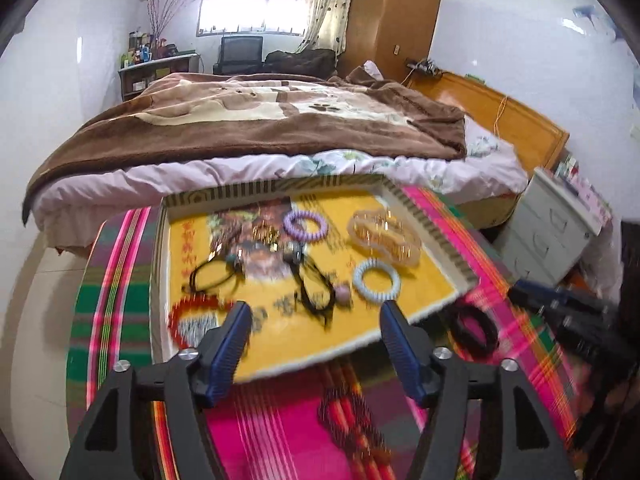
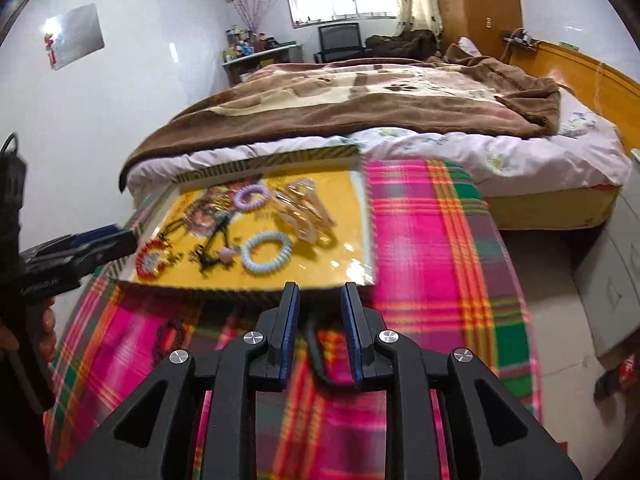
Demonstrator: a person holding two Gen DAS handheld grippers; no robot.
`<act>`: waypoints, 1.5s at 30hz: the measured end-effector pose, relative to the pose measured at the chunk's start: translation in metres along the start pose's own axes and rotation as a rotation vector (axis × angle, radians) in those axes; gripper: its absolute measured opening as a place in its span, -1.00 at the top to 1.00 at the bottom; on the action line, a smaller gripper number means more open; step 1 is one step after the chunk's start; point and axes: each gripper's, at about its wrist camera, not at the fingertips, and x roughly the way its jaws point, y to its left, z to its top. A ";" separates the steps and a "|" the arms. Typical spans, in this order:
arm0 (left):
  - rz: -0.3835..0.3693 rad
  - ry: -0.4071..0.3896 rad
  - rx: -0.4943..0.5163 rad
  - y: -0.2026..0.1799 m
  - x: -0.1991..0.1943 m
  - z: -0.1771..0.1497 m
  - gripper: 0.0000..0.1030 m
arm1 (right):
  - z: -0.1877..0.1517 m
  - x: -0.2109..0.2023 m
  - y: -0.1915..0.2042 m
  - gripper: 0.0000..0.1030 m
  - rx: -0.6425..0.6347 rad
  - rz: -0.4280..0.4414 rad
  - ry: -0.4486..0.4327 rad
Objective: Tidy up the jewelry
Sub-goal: 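Withdraw both open grippers from the tray over the remaining jewelry, then close the right gripper on the black hair band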
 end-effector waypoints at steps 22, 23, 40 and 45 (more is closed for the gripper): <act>-0.025 0.138 -0.067 -0.022 0.016 -0.080 -0.41 | -0.028 0.042 -0.032 0.03 0.008 -0.012 0.131; -0.015 0.142 -0.059 -0.024 0.018 -0.081 -0.41 | -0.026 0.045 -0.032 0.03 0.006 -0.014 0.135; 0.168 0.140 -0.002 -0.035 0.037 -0.081 -0.25 | -0.019 0.066 -0.023 0.06 -0.074 -0.071 0.139; 0.192 0.126 -0.030 -0.027 0.034 -0.078 0.34 | -0.019 0.065 -0.027 0.37 -0.057 -0.080 0.124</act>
